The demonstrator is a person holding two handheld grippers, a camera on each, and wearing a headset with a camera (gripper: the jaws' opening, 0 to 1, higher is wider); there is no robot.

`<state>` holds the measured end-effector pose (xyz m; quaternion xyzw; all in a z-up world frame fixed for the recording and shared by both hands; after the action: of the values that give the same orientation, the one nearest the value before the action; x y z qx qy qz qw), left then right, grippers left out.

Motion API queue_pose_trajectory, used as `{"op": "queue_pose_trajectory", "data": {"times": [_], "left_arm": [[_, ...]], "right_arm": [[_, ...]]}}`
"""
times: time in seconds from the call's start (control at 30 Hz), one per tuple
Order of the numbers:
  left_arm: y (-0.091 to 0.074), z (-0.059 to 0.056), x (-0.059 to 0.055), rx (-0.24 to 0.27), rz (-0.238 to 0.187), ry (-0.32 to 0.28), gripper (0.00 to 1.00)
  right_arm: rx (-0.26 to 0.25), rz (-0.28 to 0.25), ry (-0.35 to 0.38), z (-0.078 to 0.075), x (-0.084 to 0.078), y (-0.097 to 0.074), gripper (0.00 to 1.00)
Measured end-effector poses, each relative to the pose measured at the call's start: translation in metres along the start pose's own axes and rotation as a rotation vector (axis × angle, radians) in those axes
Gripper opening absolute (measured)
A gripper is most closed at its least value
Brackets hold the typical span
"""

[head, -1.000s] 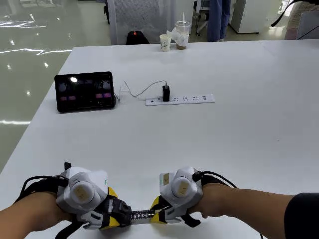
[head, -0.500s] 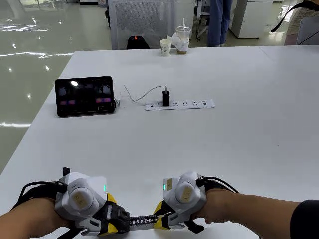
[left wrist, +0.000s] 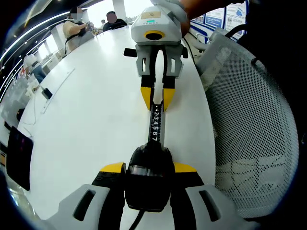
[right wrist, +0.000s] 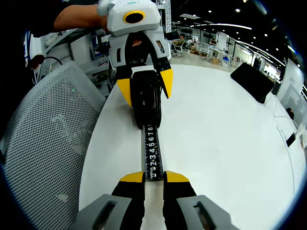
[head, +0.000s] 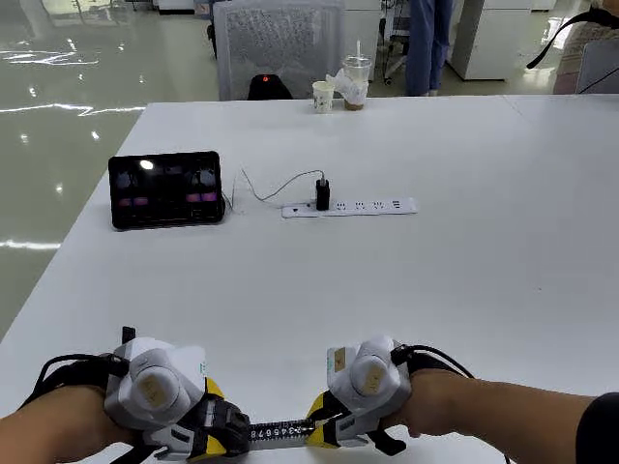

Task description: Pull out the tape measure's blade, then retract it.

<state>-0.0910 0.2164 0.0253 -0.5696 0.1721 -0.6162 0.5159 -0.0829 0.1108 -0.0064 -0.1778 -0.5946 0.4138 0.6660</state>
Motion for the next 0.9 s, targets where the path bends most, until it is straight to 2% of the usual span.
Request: {"op": "queue_pose_trajectory", "data": {"times": [0.9], "left_arm": [[0.001, 0.0, 0.0, 0.003, 0.002, 0.009, 0.3]], "right_arm": [[-0.004, 0.006, 0.021, 0.002, -0.017, -0.015, 0.1]]}}
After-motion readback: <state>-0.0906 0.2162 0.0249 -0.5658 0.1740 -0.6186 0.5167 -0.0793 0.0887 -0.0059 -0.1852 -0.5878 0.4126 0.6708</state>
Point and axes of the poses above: the centre of the closed fingertips' face, and the gripper's own axes: y roughly forward along the fingers, z roughly to its left, x roughly out of its top, the point moved 1 cm from there along -y, roughly backward along the fingers, and after that the axes turned 14 degrees about x, right-handed, at the moved point
